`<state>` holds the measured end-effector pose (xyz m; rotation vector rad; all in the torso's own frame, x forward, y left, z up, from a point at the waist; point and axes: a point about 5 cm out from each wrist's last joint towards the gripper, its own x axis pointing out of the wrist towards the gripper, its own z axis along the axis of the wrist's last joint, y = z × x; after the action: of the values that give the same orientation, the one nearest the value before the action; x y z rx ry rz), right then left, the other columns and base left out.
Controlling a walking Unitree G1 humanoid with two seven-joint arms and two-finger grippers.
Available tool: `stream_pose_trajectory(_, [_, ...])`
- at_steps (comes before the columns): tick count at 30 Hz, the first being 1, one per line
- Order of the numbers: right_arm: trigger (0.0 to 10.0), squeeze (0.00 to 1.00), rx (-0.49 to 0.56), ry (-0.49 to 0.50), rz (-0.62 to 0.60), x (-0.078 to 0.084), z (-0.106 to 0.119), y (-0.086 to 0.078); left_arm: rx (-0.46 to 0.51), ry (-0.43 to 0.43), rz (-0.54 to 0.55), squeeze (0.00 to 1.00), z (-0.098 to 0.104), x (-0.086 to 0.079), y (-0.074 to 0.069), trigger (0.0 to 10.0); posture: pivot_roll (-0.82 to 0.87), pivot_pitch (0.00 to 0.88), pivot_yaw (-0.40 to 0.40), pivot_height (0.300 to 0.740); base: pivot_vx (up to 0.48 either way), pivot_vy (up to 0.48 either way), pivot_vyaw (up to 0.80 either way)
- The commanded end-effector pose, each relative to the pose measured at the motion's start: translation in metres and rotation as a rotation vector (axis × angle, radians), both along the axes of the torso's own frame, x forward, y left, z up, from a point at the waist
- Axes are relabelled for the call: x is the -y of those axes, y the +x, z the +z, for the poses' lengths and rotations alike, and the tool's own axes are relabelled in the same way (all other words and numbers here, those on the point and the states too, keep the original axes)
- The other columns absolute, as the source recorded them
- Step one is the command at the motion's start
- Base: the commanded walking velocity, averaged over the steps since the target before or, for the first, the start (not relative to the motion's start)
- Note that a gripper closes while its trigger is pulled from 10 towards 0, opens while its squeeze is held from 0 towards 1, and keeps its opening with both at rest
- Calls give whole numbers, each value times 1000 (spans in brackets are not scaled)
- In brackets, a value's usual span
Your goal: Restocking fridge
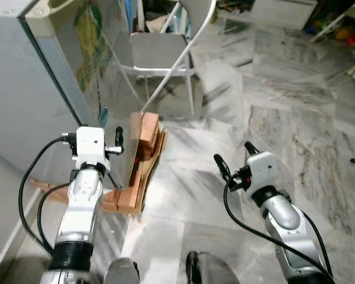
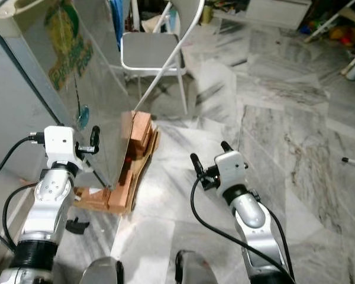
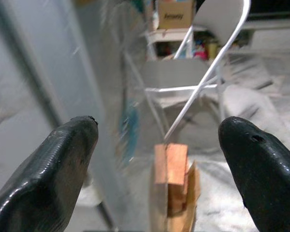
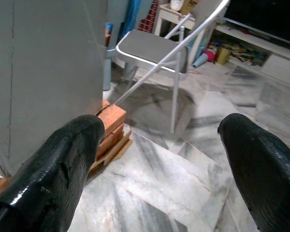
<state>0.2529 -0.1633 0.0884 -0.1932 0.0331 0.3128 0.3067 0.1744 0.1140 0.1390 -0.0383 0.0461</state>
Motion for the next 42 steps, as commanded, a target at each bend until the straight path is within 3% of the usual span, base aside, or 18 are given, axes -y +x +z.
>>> stream_pose_trajectory(1, [10000, 0, 4, -3, -4, 3, 3, -1, -6, 0, 17, 0, -1, -2, 5, 10000, 36, 124, -53, 740, 0, 0, 0])
stream_pose_trajectory(5, [10000, 0, 7, -5, -1, 2, 4, -2, 9, 43, 75, 0, 2, -9, 16, 10000, 27, 126, -52, 740, 0, 0, 0])
stream_pose_trajectory(12, [10000, 0, 0, -10, -6, 5, 4, -8, -12, 32, 160, 0, 2, -23, 25, 10000, 15, 131, -50, 740, 0, 0, 0])
stream_pose_trajectory(16, [10000, 0, -1, -11, -5, 5, 5, -8, -16, 31, 159, 0, -1, -24, 26, 10000, 14, 132, -50, 740, 0, 0, 0])
stream_pose_trajectory(27, [10000, 0, 4, -24, 10, 4, 8, -12, -11, 64, 206, 0, 6, -27, 48, 10000, -14, 132, -58, 740, 0, 0, 0])
stream_pose_trajectory(33, [10000, 0, 3, -27, 9, 5, 9, -14, -8, 20, 131, 0, 12, -17, 56, 10000, -24, 129, -56, 740, 0, 0, 0])
stream_pose_trajectory(37, [10000, 0, -121, -118, 6, 14, -11, -25, 16, -5, -157, 0, 23, 29, 63, 10000, -12, 128, -58, 740, 0, 0, 0])
stream_pose_trajectory(38, [10000, 0, -202, -153, -9, 24, -25, -36, 49, -52, -344, 0, 37, 69, 61, 10000, -5, 128, -59, 740, 0, 0, 0])
stream_pose_trajectory(39, [10000, 0, -202, -153, -9, 24, -25, -36, 49, -52, -344, 0, 37, 69, 61, 10000, -5, 128, -59, 740, 0, 0, 0])
stream_pose_trajectory(40, [10000, 0, -254, -161, -25, 32, -34, -44, 97, -90, -509, 0, 53, 111, 52, 10000, 1, 127, -61, 740, 0, 0, 0])
stream_pose_trajectory(41, [10000, 0, -270, -161, -33, 35, -36, -46, 121, -110, -578, 0, 62, 129, 47, 10000, 1, 127, -61, 740, 0, 0, 0])
stream_pose_trajectory(42, [10000, 0, -270, -161, -33, 35, -36, -46, 121, -110, -578, 0, 62, 129, 47, 10000, 1, 127, -61, 740, 0, 0, 0])
